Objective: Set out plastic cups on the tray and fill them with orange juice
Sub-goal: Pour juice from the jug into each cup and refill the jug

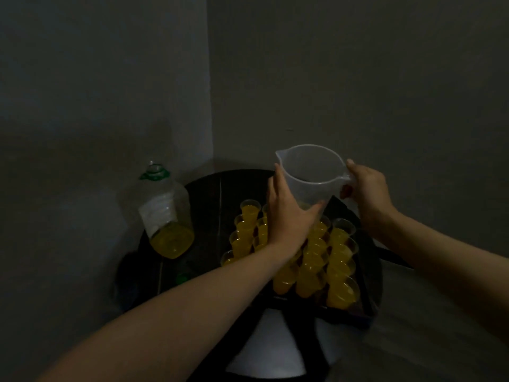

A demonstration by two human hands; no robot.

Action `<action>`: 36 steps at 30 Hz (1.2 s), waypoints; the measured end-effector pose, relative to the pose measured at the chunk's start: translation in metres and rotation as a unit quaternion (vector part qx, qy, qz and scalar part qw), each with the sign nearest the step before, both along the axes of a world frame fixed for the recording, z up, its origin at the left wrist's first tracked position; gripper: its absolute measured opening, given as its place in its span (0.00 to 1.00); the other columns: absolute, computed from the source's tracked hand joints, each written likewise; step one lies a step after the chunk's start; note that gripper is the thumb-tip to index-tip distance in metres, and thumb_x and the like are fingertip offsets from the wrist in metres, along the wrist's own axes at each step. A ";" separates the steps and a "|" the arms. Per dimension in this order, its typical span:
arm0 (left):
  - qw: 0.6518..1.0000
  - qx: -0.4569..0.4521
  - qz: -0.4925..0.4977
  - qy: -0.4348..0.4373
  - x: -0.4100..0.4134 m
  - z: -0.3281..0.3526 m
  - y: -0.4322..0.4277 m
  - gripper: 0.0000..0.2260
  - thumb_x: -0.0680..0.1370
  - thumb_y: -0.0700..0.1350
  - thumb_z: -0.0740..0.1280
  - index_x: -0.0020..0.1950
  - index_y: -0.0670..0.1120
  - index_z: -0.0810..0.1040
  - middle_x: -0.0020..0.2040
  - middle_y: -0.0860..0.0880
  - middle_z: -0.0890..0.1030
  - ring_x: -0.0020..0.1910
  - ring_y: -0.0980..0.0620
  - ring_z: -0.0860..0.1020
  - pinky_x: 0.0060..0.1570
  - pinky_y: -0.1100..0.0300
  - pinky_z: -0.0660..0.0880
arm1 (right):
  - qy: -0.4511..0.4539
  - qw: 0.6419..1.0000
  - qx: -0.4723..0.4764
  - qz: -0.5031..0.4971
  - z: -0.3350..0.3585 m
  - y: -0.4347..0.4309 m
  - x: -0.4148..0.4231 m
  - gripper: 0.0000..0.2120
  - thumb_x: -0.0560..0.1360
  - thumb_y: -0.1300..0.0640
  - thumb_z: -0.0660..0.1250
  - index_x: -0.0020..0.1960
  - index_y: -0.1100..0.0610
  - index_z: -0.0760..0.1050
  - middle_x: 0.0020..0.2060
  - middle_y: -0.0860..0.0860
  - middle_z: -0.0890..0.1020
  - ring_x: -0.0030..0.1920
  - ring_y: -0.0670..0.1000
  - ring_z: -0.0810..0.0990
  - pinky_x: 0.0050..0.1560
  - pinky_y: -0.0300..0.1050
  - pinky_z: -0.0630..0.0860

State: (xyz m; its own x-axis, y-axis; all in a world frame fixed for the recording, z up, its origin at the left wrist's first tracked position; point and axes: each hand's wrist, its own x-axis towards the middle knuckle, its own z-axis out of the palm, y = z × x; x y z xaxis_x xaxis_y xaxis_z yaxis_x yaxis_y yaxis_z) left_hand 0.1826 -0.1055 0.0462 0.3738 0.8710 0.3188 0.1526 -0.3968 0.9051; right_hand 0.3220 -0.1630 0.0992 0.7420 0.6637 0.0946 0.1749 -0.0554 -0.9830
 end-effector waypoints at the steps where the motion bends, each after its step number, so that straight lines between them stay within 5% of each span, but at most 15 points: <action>1: 1.000 0.005 0.010 0.003 -0.004 -0.001 0.009 0.54 0.70 0.52 0.80 0.83 0.50 0.46 0.78 0.50 0.58 0.77 0.51 0.60 0.67 0.63 0.61 | 0.006 1.000 0.001 0.004 -0.002 0.011 -0.004 0.19 0.82 0.47 0.61 0.53 0.62 0.79 0.40 0.55 0.79 0.37 0.49 0.78 0.37 0.45 0.73; 3: 0.999 0.012 0.033 0.009 -0.012 -0.003 0.026 0.54 0.70 0.52 0.80 0.83 0.49 0.46 0.79 0.48 0.58 0.78 0.50 0.60 0.71 0.60 0.62 | 0.028 0.999 0.014 0.017 -0.007 0.033 -0.013 0.17 0.82 0.48 0.61 0.52 0.61 0.79 0.40 0.54 0.81 0.37 0.47 0.81 0.36 0.45 0.76; 6: 0.999 0.017 0.043 0.017 -0.027 -0.005 0.051 0.53 0.71 0.51 0.79 0.83 0.48 0.46 0.80 0.47 0.57 0.78 0.48 0.59 0.73 0.56 0.63 | 0.082 0.996 0.024 0.036 -0.013 0.065 -0.024 0.17 0.81 0.47 0.63 0.55 0.61 0.79 0.51 0.58 0.84 0.50 0.55 0.85 0.54 0.58 0.82; 9: 1.000 -0.009 0.028 -0.009 -0.042 -0.006 0.074 0.46 0.73 0.54 0.70 0.84 0.51 0.46 0.82 0.47 0.53 0.78 0.47 0.58 0.73 0.53 0.63 | 0.098 0.993 0.020 0.058 -0.019 0.095 -0.035 0.17 0.81 0.47 0.62 0.57 0.60 0.79 0.55 0.60 0.83 0.55 0.59 0.83 0.60 0.62 0.79; 11: 0.998 -0.022 0.028 -0.042 -0.050 -0.008 0.089 0.43 0.72 0.55 0.64 0.84 0.52 0.47 0.82 0.48 0.53 0.78 0.45 0.59 0.73 0.48 0.65 | 0.092 0.993 0.021 0.069 -0.024 0.115 -0.042 0.18 0.82 0.47 0.61 0.57 0.61 0.79 0.53 0.59 0.84 0.55 0.58 0.83 0.58 0.58 0.80; 14: 0.997 -0.029 0.043 -0.054 -0.060 -0.013 0.110 0.41 0.73 0.56 0.61 0.84 0.51 0.48 0.83 0.47 0.51 0.79 0.47 0.57 0.70 0.56 0.60 | 0.087 0.991 0.010 0.104 -0.031 0.142 -0.050 0.18 0.83 0.48 0.59 0.60 0.62 0.78 0.49 0.55 0.84 0.49 0.53 0.83 0.47 0.48 0.78; 25: 0.983 -0.094 0.110 -0.112 -0.055 -0.061 0.176 0.47 0.68 0.69 0.54 0.83 0.53 0.44 0.83 0.47 0.47 0.80 0.49 0.55 0.69 0.59 0.59 | 0.074 0.981 -0.034 0.174 -0.078 0.239 -0.054 0.21 0.83 0.48 0.58 0.62 0.66 0.76 0.51 0.59 0.83 0.51 0.55 0.82 0.53 0.49 0.77; 32: 0.972 -0.118 0.160 -0.123 -0.050 -0.105 0.201 0.43 0.73 0.57 0.59 0.83 0.51 0.42 0.83 0.47 0.48 0.80 0.46 0.56 0.72 0.56 0.62 | 0.061 0.970 -0.061 0.230 -0.112 0.282 -0.055 0.15 0.83 0.49 0.59 0.46 0.57 0.76 0.41 0.53 0.80 0.44 0.50 0.79 0.49 0.46 0.74; 36: 0.969 -0.138 0.189 -0.074 -0.051 -0.127 0.208 0.43 0.74 0.56 0.59 0.83 0.51 0.37 0.83 0.47 0.41 0.81 0.49 0.49 0.77 0.56 0.53 | 0.058 0.958 -0.097 0.263 -0.129 0.303 -0.056 0.15 0.84 0.51 0.59 0.41 0.55 0.74 0.37 0.50 0.79 0.36 0.44 0.78 0.38 0.38 0.73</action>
State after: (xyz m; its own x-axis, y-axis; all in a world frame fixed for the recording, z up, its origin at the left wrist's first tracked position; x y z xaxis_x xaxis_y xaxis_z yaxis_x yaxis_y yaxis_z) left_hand 0.1312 0.1026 -0.0811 -0.0202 0.9967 0.0790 0.0999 -0.0766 0.9920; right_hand 0.2661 0.1397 -0.0301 0.2980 0.9455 -0.1314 0.1198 -0.1736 -0.9775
